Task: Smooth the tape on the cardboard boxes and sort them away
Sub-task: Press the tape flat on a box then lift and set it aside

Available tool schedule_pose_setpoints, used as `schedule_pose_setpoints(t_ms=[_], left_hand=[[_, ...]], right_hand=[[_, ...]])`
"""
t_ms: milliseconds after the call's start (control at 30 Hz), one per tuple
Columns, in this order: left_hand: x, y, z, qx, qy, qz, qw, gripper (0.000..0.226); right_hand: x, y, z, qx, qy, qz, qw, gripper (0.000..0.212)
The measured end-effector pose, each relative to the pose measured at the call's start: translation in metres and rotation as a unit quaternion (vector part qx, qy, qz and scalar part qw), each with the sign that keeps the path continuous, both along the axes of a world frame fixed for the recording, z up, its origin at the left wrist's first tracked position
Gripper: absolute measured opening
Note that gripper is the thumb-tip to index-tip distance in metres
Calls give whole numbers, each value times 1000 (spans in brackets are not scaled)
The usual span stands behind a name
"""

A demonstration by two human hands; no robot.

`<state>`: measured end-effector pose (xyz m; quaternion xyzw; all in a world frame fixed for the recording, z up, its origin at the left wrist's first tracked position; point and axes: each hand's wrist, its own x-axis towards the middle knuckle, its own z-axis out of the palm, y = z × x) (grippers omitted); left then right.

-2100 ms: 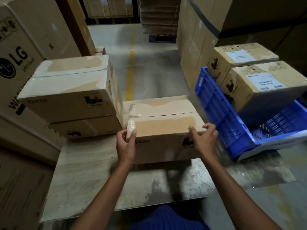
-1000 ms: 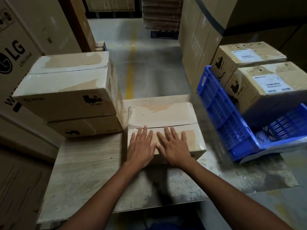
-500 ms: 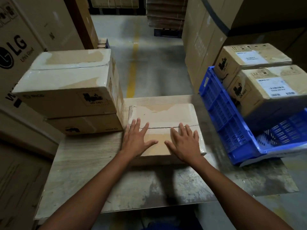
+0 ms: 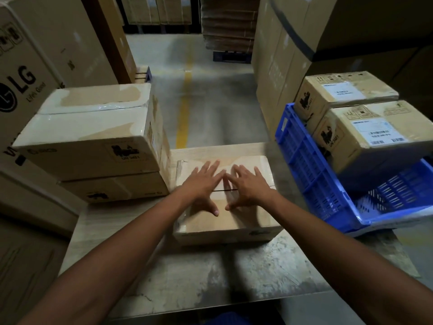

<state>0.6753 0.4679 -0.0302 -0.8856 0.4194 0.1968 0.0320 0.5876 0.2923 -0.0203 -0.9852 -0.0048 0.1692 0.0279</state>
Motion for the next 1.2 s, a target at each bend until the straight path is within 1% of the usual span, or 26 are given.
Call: schedule_pose_setpoints(t_ms=[33,100,200,267,300,333,367,433,500,533,567,633,667,733,767,800,900,967,1033,1200], left_hand=[[2,-1,-3,-2,0,-23,1000,144],[6,-1,-7,2,15,-35,999,143],[8,1,-9,-15,15,-27,999,142],[3,11,-14,-52,31,14,998,140],[-3,19,-19,-76,35,51,995,136],[-11,26,-25,-103,22,91,990,127],[-20,31,-31,-130,-8,135,982,114],[-31,30,-39,-178,-68,235,953,89],[-32,23,-36,-218,-62,363,904,74],[-31,21,-32,-237,-46,415,877,71],[-29,19,-28,-252,-30,448,857,70],[-26,18,-21,-286,-3,477,831,70],[-24,18,-19,-314,15,493,811,69],[-17,18,-14,-381,67,534,752,68],[-14,18,-10,-411,89,546,725,68],[-12,18,-7,-435,101,551,705,68],[-10,17,7,-482,92,559,669,64],[-12,17,19,-509,70,565,646,54],[-16,19,27,-542,58,572,613,46],[-35,28,27,-596,70,563,569,56]], right_hand=[[4,0,1,2,13,13,1000,118],[11,-1,1,9,44,26,999,119],[9,-7,-3,31,41,5,999,118],[-7,-12,-11,56,-1,-46,997,114],[-18,-14,-19,60,-37,-72,995,108],[-30,-13,-27,50,-74,-94,991,99],[-40,-12,-34,36,-109,-120,986,88],[-48,-11,-40,48,-155,-212,964,71],[-45,-12,-38,123,-167,-326,922,64],[-44,-14,-36,162,-171,-355,905,63],[-43,-16,-34,190,-174,-365,895,64],[-42,-21,-32,236,-184,-369,880,64],[-41,-24,-32,268,-193,-378,865,65],[-38,-27,-28,332,-214,-411,821,67],[-37,-28,-25,348,-228,-425,804,68],[-37,-28,-22,350,-242,-437,792,70],[-39,-25,-9,343,-297,-474,755,75],[-39,-25,3,330,-325,-497,734,74],[-41,-25,13,319,-340,-512,721,66],[-54,-19,20,364,-375,-518,677,45]])
